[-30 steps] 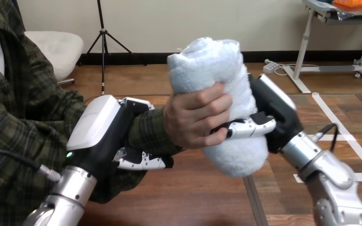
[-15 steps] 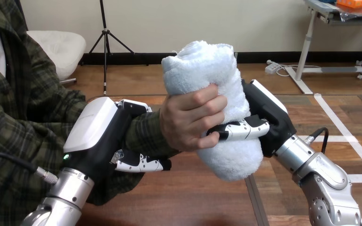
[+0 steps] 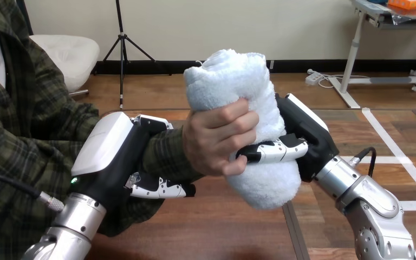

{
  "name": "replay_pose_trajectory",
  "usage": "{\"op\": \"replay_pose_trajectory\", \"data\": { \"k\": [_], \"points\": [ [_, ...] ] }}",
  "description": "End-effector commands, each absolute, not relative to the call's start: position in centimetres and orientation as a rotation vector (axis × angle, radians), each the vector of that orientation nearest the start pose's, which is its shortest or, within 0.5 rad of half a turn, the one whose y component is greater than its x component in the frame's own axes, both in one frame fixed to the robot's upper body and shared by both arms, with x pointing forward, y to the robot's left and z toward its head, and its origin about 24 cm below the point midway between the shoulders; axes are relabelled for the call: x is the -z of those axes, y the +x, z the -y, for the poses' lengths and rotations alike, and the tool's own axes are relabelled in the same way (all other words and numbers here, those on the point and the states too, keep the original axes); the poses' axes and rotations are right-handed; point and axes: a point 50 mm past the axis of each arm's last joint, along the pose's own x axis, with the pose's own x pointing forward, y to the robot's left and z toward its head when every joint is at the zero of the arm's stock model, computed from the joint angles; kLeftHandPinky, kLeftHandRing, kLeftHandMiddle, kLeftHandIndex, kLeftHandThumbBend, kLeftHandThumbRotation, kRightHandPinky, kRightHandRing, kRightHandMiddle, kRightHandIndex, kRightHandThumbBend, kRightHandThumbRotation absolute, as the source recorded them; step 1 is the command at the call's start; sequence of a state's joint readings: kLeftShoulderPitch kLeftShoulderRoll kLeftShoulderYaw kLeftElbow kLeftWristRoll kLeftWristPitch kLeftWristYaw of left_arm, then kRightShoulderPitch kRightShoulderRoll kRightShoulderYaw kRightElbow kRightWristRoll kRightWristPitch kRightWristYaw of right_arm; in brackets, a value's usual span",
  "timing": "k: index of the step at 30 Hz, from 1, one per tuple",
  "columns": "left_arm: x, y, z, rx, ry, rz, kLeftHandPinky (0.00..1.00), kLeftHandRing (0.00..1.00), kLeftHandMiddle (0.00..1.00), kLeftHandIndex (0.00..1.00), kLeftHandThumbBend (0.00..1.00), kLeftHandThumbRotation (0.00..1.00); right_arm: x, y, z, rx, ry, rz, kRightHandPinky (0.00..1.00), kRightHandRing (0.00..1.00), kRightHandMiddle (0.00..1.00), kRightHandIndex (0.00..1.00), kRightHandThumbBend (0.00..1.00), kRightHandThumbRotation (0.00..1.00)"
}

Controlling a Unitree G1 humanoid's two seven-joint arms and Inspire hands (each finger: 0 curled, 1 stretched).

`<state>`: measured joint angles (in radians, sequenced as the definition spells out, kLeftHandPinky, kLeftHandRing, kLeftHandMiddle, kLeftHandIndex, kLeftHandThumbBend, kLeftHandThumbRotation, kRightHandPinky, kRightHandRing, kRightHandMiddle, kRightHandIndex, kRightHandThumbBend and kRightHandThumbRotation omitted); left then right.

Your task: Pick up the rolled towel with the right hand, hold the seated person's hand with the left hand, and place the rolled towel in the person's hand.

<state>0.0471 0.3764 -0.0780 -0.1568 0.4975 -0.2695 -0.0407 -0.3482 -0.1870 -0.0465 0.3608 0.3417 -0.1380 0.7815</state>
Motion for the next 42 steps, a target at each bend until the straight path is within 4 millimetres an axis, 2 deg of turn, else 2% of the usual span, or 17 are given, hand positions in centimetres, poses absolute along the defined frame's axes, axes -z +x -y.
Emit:
{"op": "replay_pose_trajectory", "data": {
  "k": [1,2,6,11,16,20,31,42],
  "points": [
    [-10.2,24.2,-16.4,0.225,0.799,0.446,0.27,0.33,0.40,0.40,0.89,0.00,-9.3,31.0,13.2,-0.849,0.008,0.233,0.31,0.38,0.48,0.51,0.83,0.14],
    [-10.1,24.3,-16.5,0.224,0.801,0.443,0.30,0.36,0.42,0.43,0.89,0.00,-9.3,31.0,13.2,-0.846,0.003,0.234,0.35,0.43,0.52,0.55,0.83,0.17],
    [-9.3,24.5,-17.4,0.211,0.823,0.417,0.37,0.42,0.48,0.48,0.88,0.01,-9.3,30.9,13.9,-0.818,-0.043,0.247,0.42,0.51,0.60,0.62,0.84,0.23],
    [-8.6,24.7,-18.4,0.204,0.859,0.400,0.49,0.54,0.59,0.61,0.88,0.14,-9.4,30.9,14.5,-0.794,-0.052,0.254,0.50,0.61,0.68,0.70,0.86,0.31],
    [-8.4,24.9,-19.4,0.195,0.880,0.378,0.56,0.61,0.66,0.69,0.90,0.22,-9.6,30.8,15.3,-0.762,-0.058,0.248,0.54,0.65,0.72,0.73,0.86,0.34],
    [-8.3,25.0,-19.9,0.189,0.893,0.355,0.61,0.68,0.72,0.75,0.94,0.28,-9.8,30.8,15.9,-0.735,-0.068,0.252,0.56,0.68,0.73,0.75,0.87,0.37],
    [-8.1,25.2,-21.6,0.176,0.906,0.321,0.68,0.77,0.82,0.84,1.00,0.37,-10.2,30.6,17.7,-0.697,-0.064,0.262,0.59,0.71,0.75,0.77,0.90,0.44],
    [-8.4,25.3,-22.7,0.174,0.853,0.276,0.74,0.85,0.90,0.91,1.00,0.46,-10.4,30.2,19.6,-0.663,-0.055,0.271,0.62,0.72,0.75,0.77,0.90,0.44]
  ]
}}
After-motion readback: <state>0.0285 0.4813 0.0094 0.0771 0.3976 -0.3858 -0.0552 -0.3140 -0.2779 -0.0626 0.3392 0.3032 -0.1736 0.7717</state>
